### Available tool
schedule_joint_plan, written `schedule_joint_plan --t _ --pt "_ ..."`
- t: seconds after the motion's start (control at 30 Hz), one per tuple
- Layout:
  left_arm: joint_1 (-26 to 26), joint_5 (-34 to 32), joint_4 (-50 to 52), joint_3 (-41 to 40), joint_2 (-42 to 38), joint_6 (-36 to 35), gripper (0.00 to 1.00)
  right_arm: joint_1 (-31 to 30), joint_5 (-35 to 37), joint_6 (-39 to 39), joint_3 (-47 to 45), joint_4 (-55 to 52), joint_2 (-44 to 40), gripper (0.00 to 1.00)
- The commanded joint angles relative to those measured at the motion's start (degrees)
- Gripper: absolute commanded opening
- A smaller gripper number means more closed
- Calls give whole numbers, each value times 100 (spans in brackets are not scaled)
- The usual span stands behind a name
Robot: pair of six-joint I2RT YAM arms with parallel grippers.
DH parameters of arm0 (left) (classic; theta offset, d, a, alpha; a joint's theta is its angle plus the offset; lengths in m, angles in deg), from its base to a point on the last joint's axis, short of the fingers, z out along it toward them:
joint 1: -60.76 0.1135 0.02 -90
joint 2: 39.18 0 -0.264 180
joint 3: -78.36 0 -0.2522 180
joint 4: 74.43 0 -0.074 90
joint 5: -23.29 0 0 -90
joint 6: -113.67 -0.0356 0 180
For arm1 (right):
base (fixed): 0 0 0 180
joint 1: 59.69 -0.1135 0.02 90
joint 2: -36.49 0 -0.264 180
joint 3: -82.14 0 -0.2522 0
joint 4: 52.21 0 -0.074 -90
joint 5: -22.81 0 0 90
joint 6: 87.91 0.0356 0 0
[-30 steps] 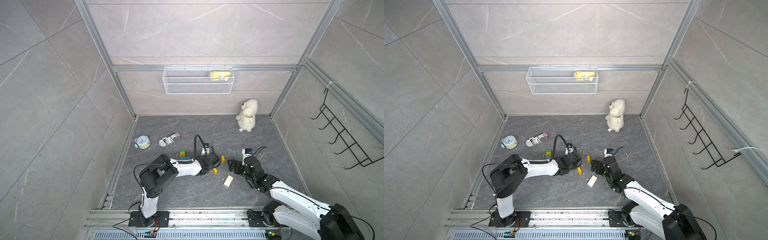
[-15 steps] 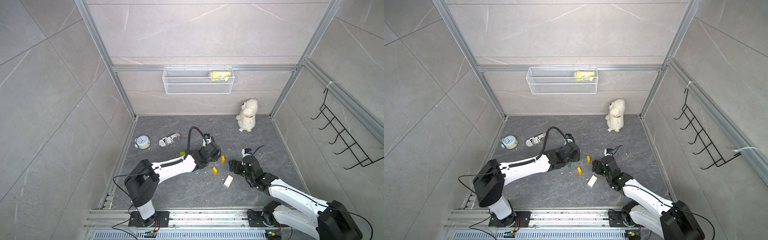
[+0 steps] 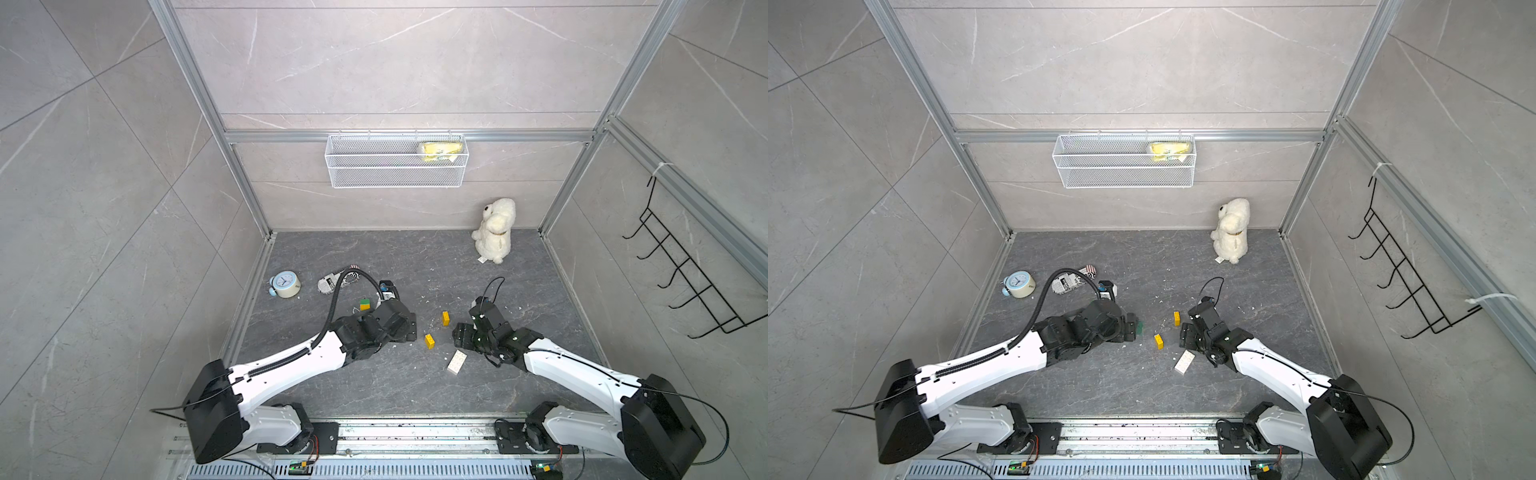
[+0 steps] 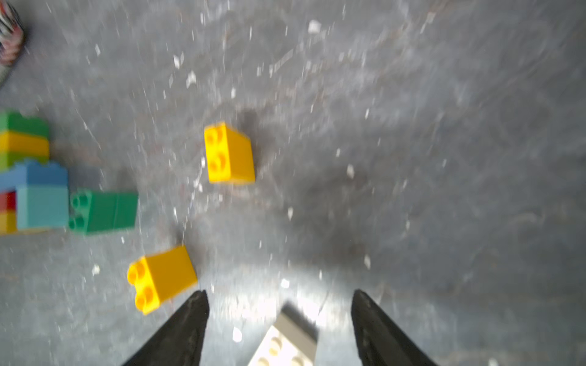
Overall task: Assemble the letter h with lego
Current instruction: Pick up the lego brick from the center of the board.
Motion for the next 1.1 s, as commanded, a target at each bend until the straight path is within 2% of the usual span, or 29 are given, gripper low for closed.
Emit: schedule_joint_plan --t 0.0,0.2,0.23,0.33,0.5,0.73,0.83,1.07 --pt "76 -726 32 -411 -371 -386 99 -320 297 420 40 -996 -210 77" --pt "143 -1343 -701 -1381 -853 -577 100 -879 401 1128 -215 -1096 -327 81" --pt "143 -1388 -861 -1582 -963 -605 100 -896 404 1178 -218 -1085 -293 87" --pt "167 -1483 -1331 -2152 -1396 -665 100 -939 352 1260 -69 -1121 25 88" --pt "194 -1537 -1083 -2201 -1827 -606 100 -1105 545 1487 146 -1048 379 87" --pt "187 -1390 -968 -2131 -1834 -579 100 -1372 705 1616 431 -997 1060 84" --pt "193 -1352 -875 -2043 -1723 -544 99 -1460 861 1643 492 -1022 1304 79" --pt "193 -1349 -860 -2048 -1781 -526 100 -1573 1133 1494 403 -1029 1280 52"
